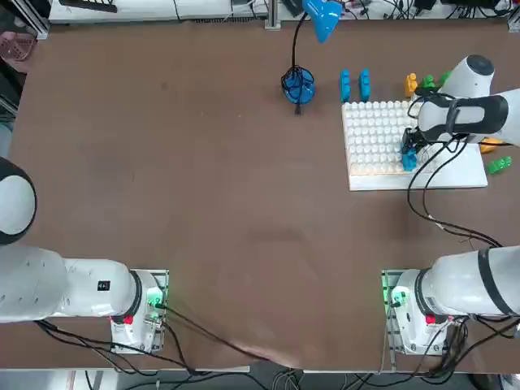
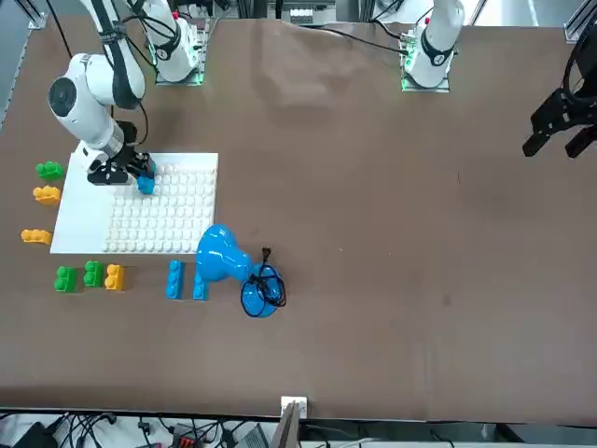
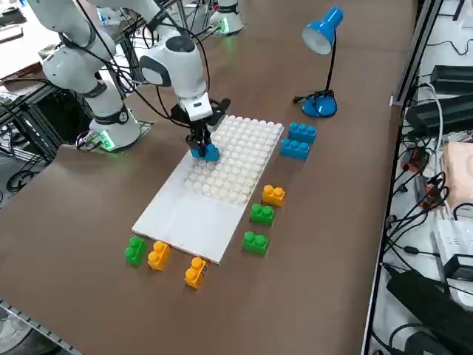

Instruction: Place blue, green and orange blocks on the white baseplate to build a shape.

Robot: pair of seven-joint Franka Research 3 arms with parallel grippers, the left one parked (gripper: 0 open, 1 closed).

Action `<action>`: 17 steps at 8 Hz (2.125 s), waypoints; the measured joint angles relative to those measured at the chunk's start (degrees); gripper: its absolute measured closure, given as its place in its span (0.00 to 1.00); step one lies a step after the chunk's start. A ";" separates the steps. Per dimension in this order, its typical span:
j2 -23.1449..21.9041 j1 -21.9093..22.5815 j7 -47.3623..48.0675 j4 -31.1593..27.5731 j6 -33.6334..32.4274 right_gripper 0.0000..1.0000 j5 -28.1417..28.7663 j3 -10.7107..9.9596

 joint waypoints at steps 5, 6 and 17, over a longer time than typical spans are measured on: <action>2.03 0.02 0.15 -0.82 4.14 0.63 0.03 -0.01; 2.11 0.03 0.16 -0.91 4.47 0.63 0.03 0.02; -6.10 2.75 3.69 9.74 -10.01 0.00 0.06 0.20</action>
